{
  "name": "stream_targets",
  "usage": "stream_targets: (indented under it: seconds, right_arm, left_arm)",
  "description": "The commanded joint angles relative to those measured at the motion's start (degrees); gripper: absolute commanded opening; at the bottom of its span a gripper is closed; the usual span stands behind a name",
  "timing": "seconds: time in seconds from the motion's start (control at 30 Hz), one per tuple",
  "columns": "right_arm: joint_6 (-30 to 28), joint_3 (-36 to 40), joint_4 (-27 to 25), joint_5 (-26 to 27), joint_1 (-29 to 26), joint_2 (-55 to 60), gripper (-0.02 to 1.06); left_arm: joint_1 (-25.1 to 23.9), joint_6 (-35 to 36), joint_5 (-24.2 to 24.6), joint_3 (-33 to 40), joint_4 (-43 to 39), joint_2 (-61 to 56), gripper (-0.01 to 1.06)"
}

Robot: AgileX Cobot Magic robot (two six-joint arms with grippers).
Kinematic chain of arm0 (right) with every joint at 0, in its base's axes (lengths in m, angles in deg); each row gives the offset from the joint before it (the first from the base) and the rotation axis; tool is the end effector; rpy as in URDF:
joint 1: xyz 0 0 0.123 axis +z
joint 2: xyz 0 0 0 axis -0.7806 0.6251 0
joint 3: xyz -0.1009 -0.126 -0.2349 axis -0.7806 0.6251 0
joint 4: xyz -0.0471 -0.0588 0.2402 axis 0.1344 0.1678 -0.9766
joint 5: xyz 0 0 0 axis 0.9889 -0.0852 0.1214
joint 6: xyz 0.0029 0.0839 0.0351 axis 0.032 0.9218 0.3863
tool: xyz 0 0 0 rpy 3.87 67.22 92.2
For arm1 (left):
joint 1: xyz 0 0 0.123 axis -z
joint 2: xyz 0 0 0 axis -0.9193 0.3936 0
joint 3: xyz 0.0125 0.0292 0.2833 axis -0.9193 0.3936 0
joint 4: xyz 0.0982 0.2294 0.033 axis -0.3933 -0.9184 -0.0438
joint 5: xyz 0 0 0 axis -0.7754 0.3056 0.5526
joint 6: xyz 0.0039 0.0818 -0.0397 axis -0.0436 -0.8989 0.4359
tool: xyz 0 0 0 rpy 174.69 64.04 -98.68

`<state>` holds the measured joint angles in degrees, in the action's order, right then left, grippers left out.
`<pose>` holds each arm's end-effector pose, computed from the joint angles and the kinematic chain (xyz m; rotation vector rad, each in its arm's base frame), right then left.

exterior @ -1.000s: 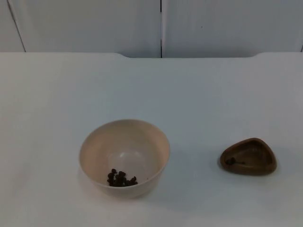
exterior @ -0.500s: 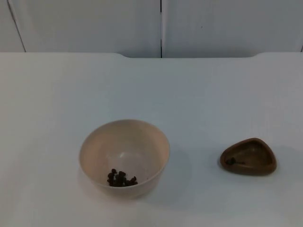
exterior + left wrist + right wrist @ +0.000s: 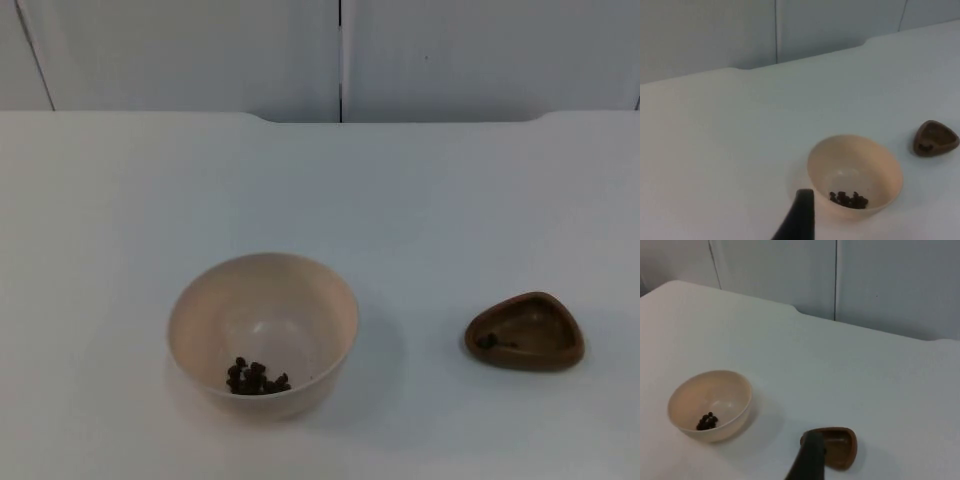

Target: Pick up the bowl with the left hand and pour the coffee beans from the cup into the bowl with the right hand.

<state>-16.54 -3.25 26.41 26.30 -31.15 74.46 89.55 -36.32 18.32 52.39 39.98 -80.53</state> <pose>0.0142 0.0157 0.3339 -0.4467 1.8709 0.3129 0.0100 -0.0129 0.3136 0.3987 1.9326 -0.3799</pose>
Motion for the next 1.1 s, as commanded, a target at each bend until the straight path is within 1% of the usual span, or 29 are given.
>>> stream_targets:
  seconds: [0.0,0.17,0.23,0.33,0.43,0.5,0.57,0.8,0.97,1.07]
  right_arm:
    - [-1.25,-0.03,0.12,-2.82,-0.3,-3.31,0.73]
    - [-1.25,-0.03,0.12,-4.36,-0.3,-7.72,0.73]
    - [-1.25,-0.03,0.12,-5.15,-0.3,-8.75,0.73]
    - [-1.25,-0.03,0.12,-7.84,-0.3,-11.18,0.73]
    - [-1.25,-0.03,0.12,-9.24,-0.3,-11.18,0.73]
    - [-1.25,-0.14,0.23,-10.76,-0.3,-11.18,0.73]
    - [-1.25,-0.14,-0.02,-11.66,-0.3,-11.18,0.73]
    - [-1.25,-0.14,-0.02,-12.06,-0.3,-11.18,0.73]
    - [-2.35,-0.14,0.09,-12.08,-0.3,-11.18,0.73]
    - [-2.5,-0.14,0.09,-12.99,-0.3,-11.18,0.73]
  left_arm:
    - [0.11,-0.16,2.9,0.95,-2.28,-3.13,0.83]
    - [0.11,-0.16,4.07,3.87,-2.89,-7.5,0.83]
    - [0.11,-0.16,4.57,3.74,-3.17,-8.09,0.83]
    - [0.11,0.2,5.47,3.74,-4.67,-8.09,0.83]
    - [0.11,0.2,6.65,4.09,-4.67,-8.09,0.83]
    - [0.11,0.2,8.48,5.08,-5.14,-8.09,0.83]
    - [0.11,0.37,8.73,5.42,-5.41,-8.09,0.83]
    - [0.11,0.37,8.73,5.42,-5.41,-8.09,0.83]
    - [0.11,0.37,8.73,5.42,-5.41,-8.09,0.83]
    - [0.11,0.37,8.73,5.42,-5.41,-8.09,0.83]
